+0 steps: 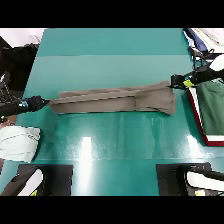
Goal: Fold the shirts.
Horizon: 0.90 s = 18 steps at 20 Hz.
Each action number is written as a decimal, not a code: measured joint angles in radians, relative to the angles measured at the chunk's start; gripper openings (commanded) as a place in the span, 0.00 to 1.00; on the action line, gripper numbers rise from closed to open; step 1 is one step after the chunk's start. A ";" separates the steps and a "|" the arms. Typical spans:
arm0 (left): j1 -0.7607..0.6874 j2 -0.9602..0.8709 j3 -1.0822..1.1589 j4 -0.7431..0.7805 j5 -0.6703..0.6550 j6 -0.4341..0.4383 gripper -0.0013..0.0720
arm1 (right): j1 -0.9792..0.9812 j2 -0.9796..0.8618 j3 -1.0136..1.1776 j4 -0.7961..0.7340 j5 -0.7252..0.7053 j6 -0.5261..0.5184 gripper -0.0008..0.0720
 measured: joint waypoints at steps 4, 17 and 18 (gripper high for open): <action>0.000 -0.104 0.018 -0.064 0.032 0.059 0.05 | 0.000 -0.061 0.049 -0.002 -0.033 0.000 0.05; 0.001 -0.326 0.200 -0.144 -0.011 0.096 0.54 | -0.081 -0.090 0.071 0.088 -0.074 -0.053 0.75; 0.002 -0.328 0.203 -0.145 -0.018 0.096 0.54 | -0.101 -0.090 0.071 0.119 -0.055 -0.072 0.76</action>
